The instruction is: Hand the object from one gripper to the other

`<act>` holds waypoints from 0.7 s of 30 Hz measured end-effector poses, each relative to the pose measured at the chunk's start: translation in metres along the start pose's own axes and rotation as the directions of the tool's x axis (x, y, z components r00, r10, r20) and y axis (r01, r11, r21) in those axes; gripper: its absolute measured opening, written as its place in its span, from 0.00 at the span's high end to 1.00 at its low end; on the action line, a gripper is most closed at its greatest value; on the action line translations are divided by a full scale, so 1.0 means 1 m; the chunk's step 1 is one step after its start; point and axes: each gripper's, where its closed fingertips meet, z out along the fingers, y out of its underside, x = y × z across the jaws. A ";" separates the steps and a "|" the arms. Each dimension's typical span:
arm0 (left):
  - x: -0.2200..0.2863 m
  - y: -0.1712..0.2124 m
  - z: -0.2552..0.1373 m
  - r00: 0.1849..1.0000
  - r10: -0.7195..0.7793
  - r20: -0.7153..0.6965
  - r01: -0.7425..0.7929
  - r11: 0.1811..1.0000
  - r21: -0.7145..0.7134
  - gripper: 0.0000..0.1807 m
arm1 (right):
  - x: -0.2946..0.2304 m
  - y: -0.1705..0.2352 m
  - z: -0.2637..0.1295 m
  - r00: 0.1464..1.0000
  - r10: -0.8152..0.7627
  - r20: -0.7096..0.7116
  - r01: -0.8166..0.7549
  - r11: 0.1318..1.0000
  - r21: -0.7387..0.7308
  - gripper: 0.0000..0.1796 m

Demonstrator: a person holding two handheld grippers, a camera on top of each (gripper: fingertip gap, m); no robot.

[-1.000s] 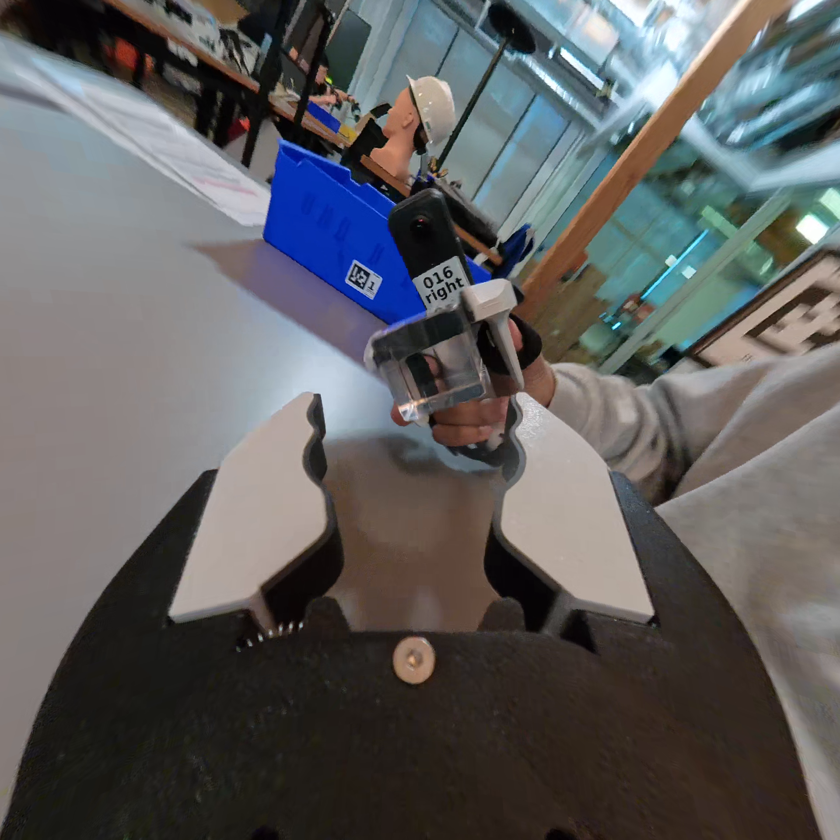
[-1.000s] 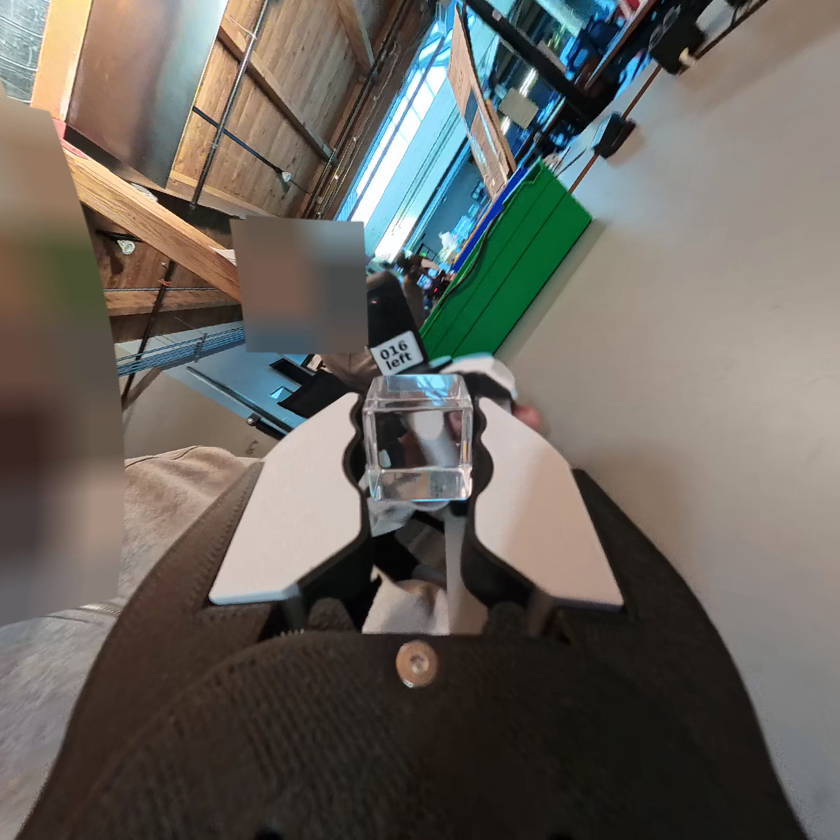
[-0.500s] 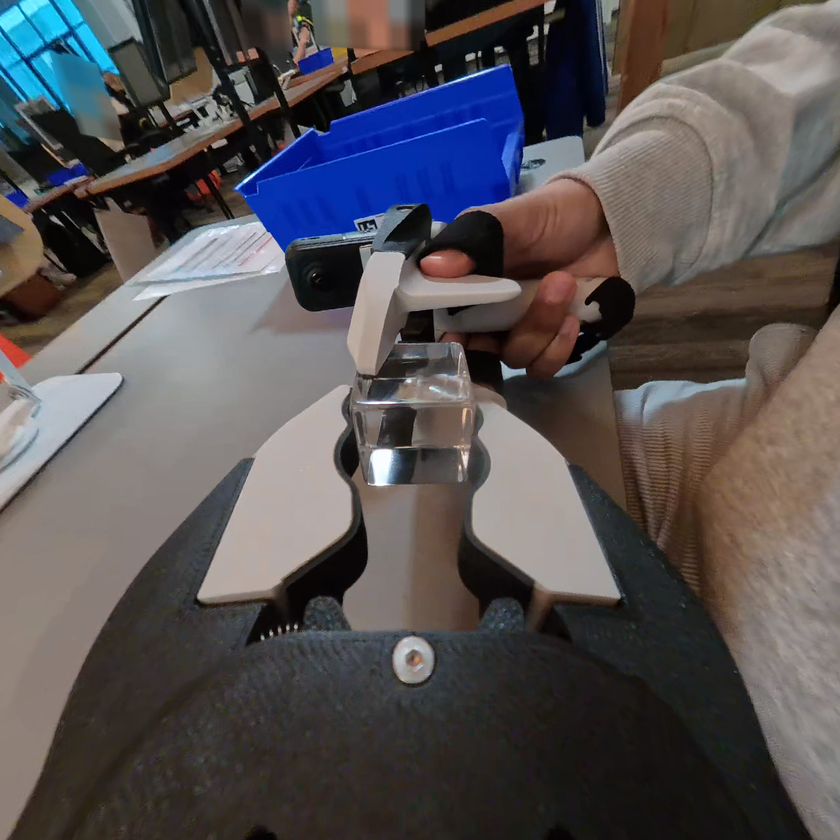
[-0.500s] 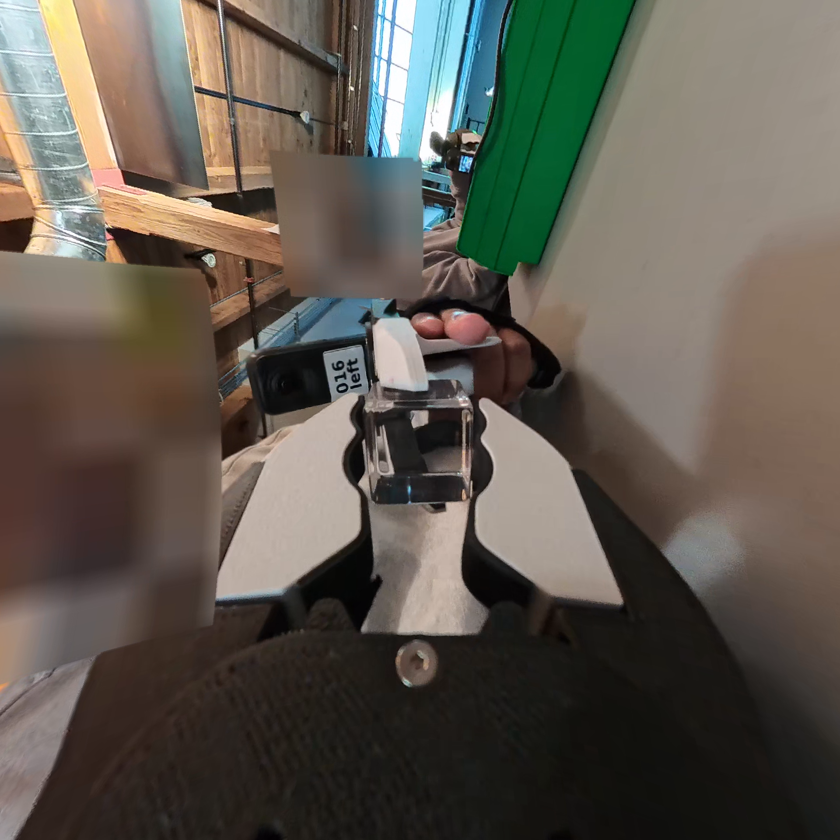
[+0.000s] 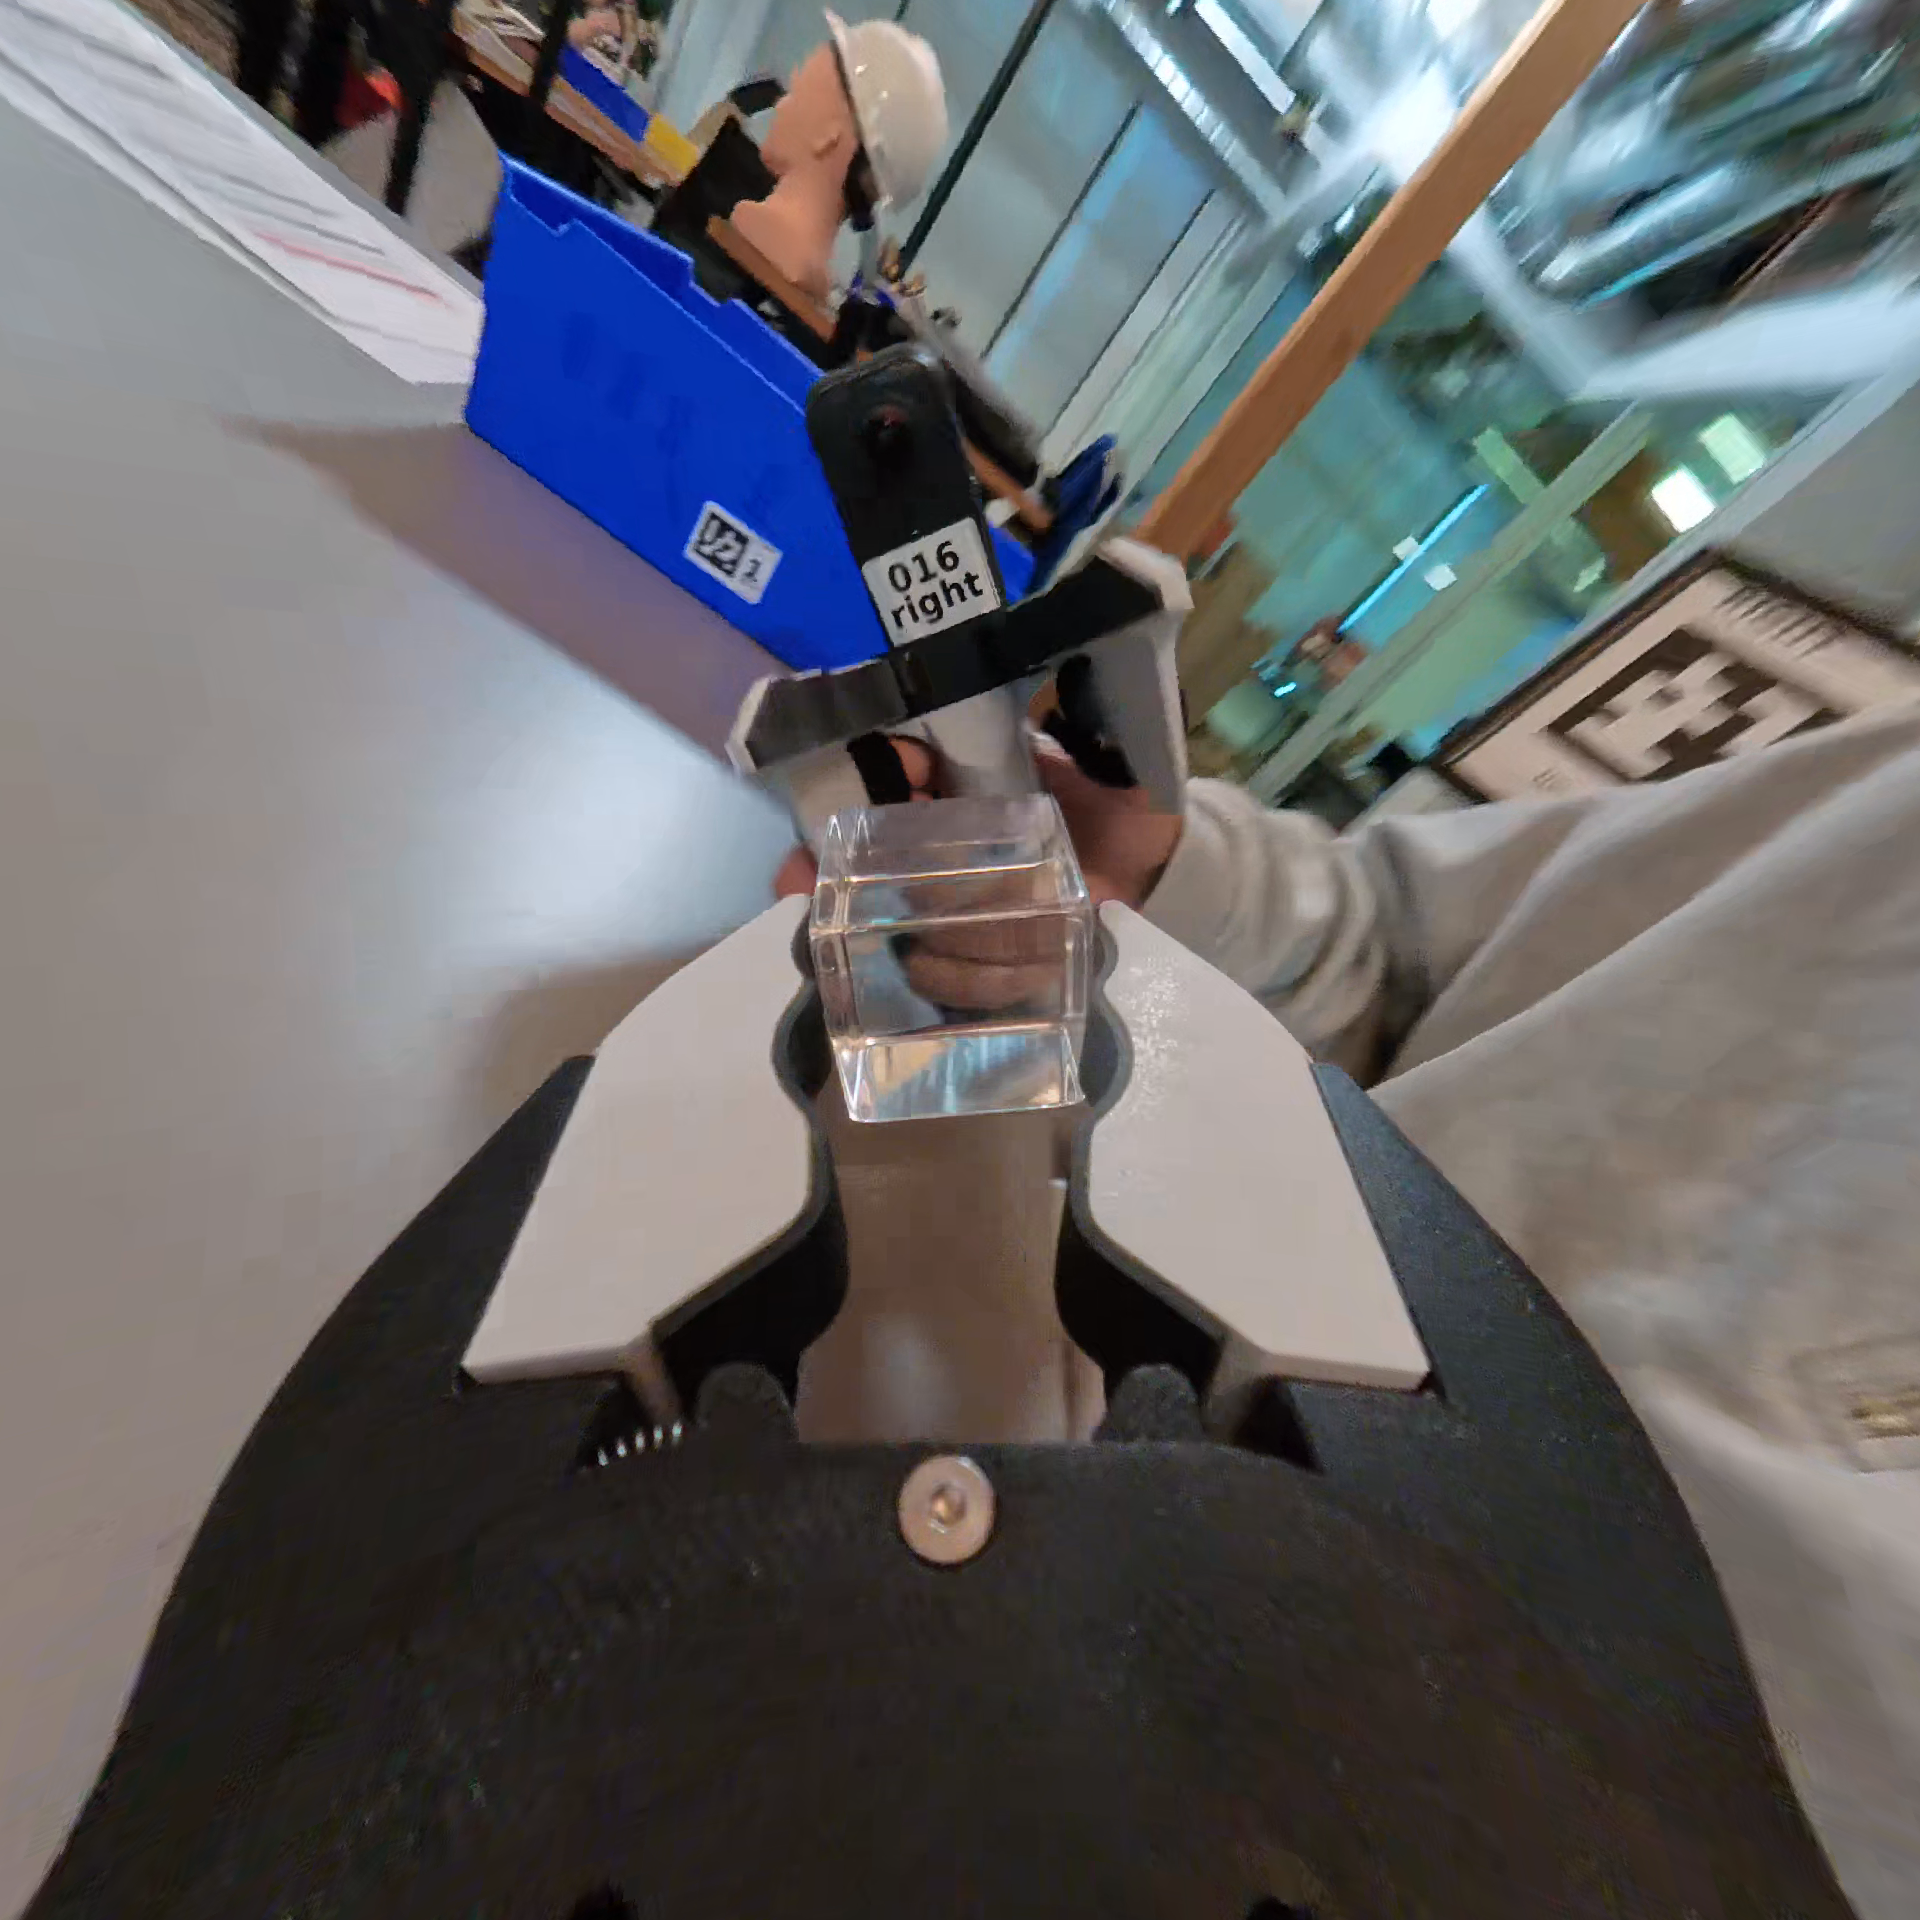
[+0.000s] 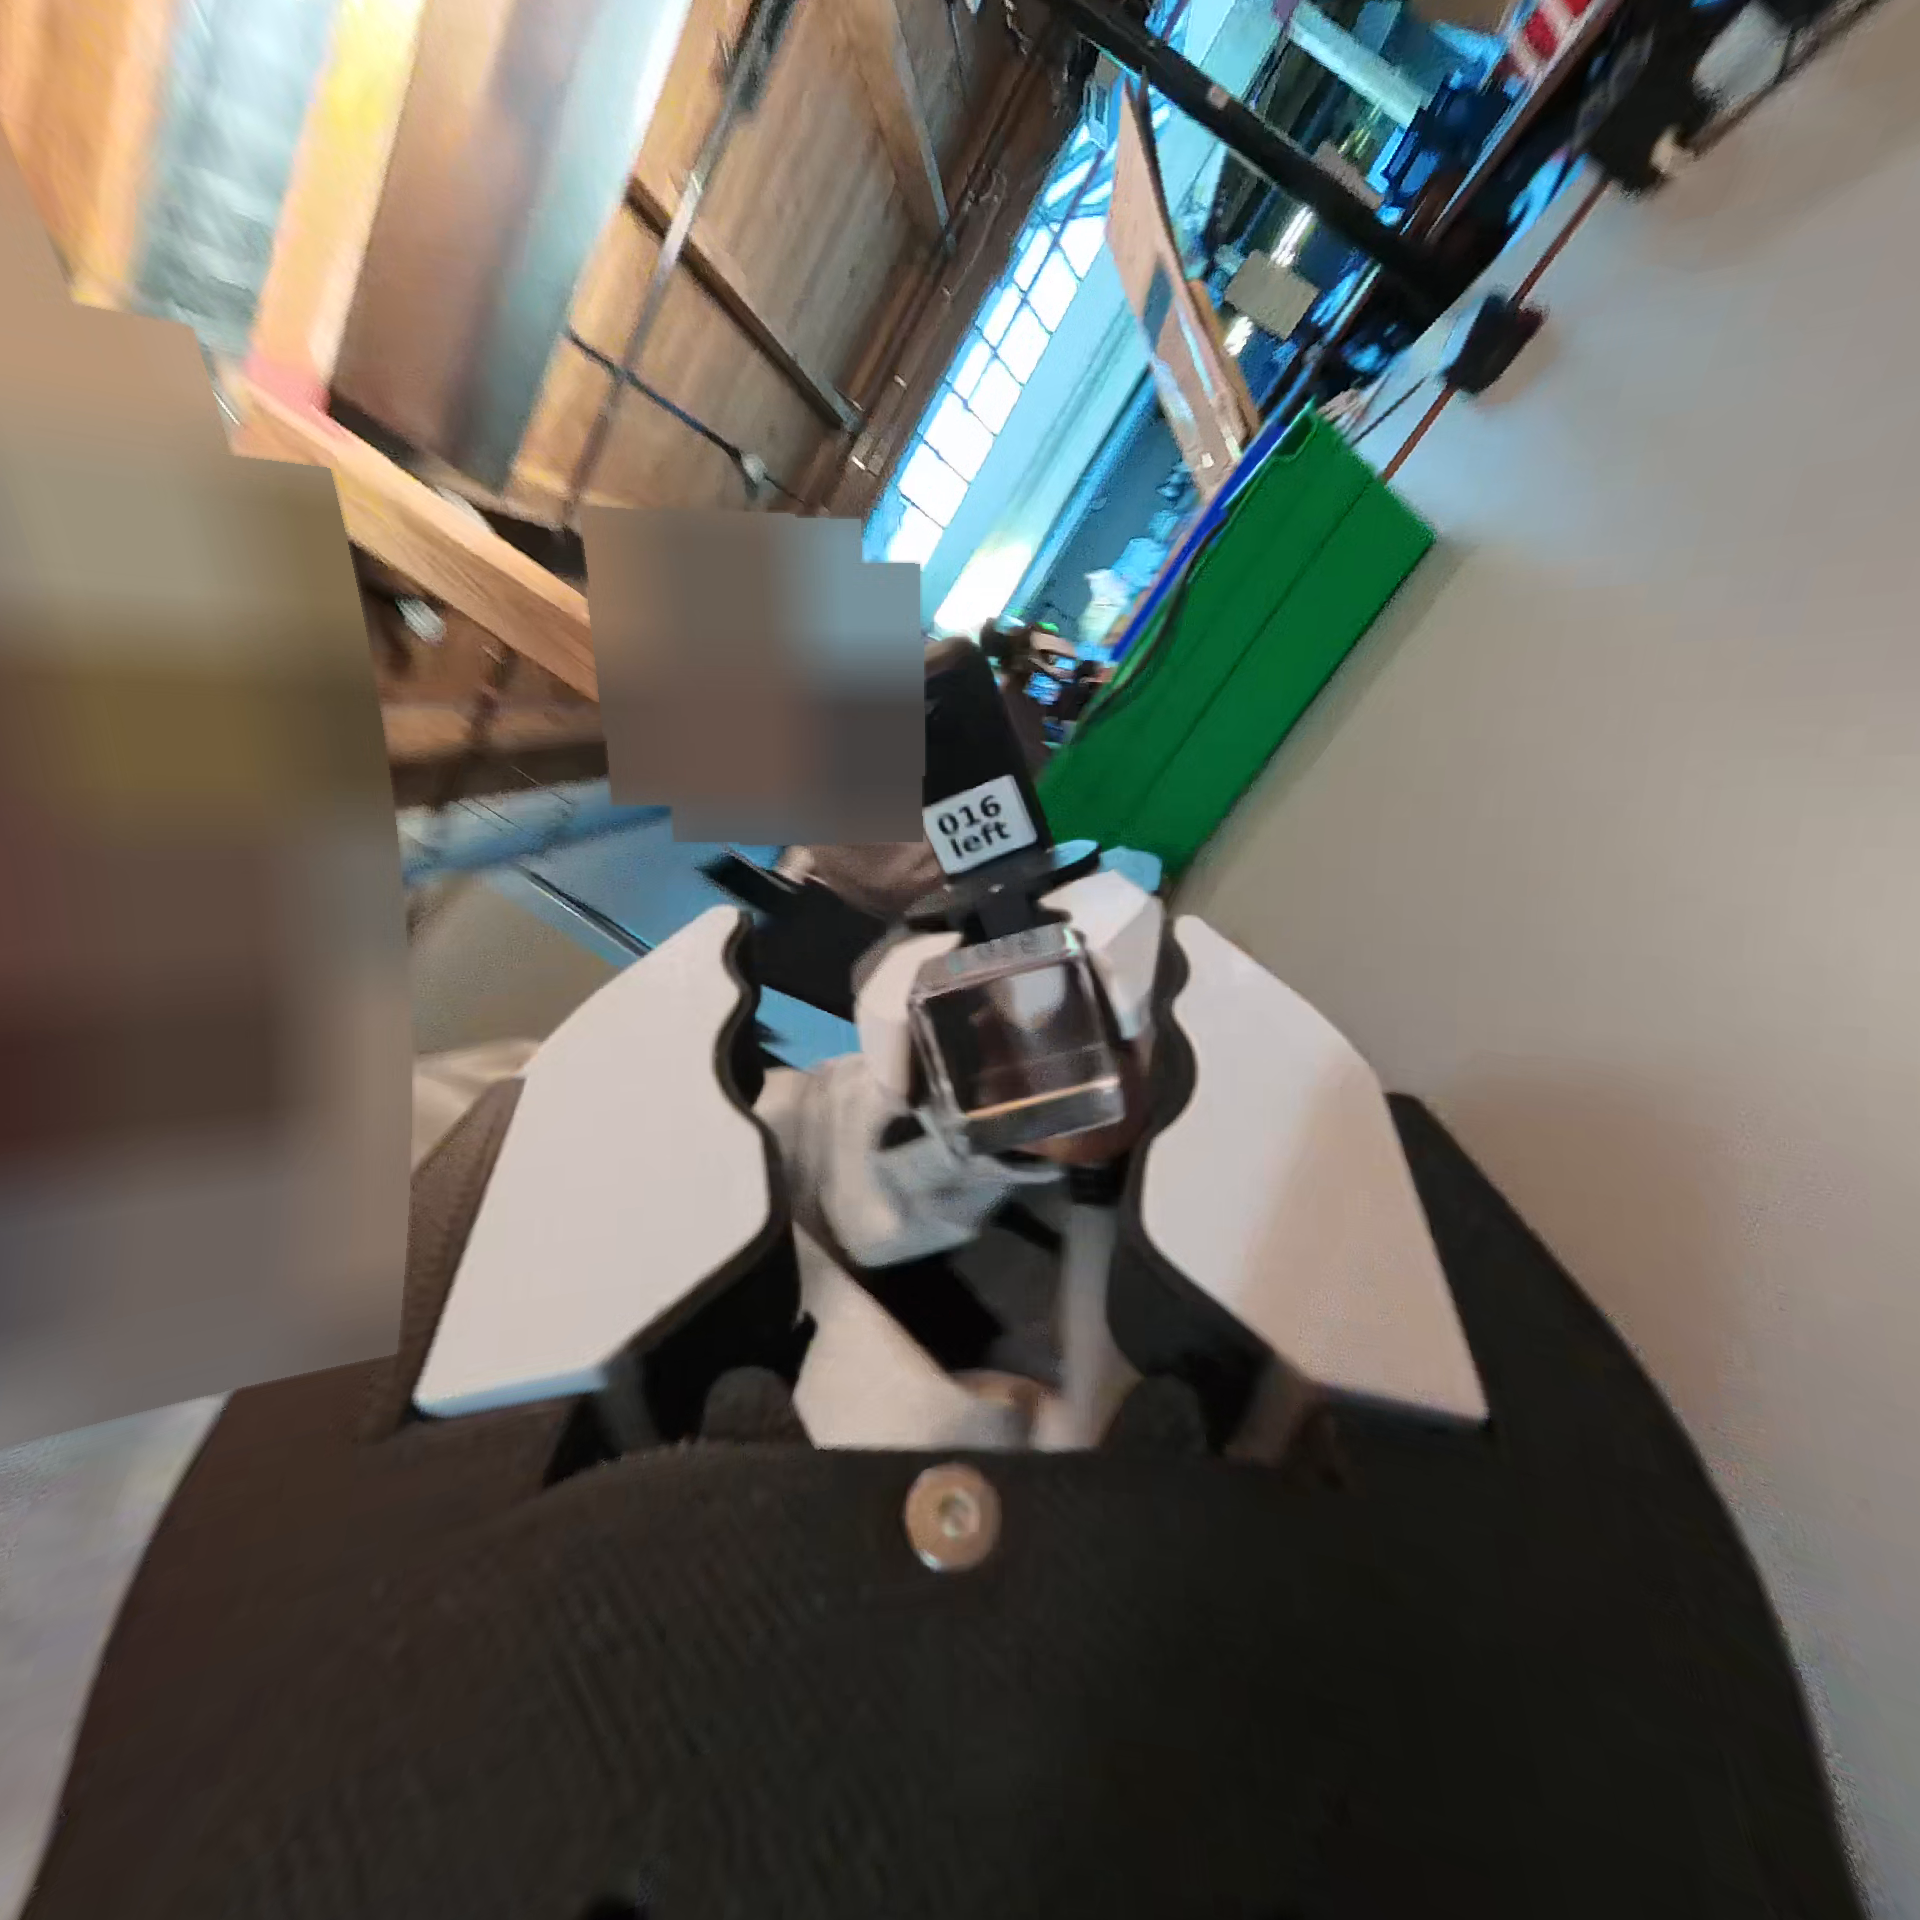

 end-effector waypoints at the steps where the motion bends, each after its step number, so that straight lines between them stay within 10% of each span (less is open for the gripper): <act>1: 0.002 0.000 -0.001 0.997 -0.060 -0.042 0.061 0.998 0.003 0.75 | -0.001 0.001 0.001 0.991 -0.127 -0.032 0.126 0.992 -0.024 0.57; 7: 0.019 0.010 0.004 0.942 -0.253 -0.222 0.244 0.967 -0.065 0.73 | -0.021 0.012 0.002 0.575 -0.818 -0.025 0.803 0.570 -0.172 0.51; 14: 0.022 0.005 0.005 0.916 -0.318 -0.247 0.319 0.947 -0.036 0.74 | -0.015 0.051 0.014 0.184 -0.978 0.100 0.932 0.141 -0.334 0.50; 21: 0.036 0.006 0.012 0.876 -0.372 -0.307 0.379 0.924 -0.037 0.74 | -0.011 0.059 0.020 0.146 -0.985 0.094 0.930 0.104 -0.352 0.57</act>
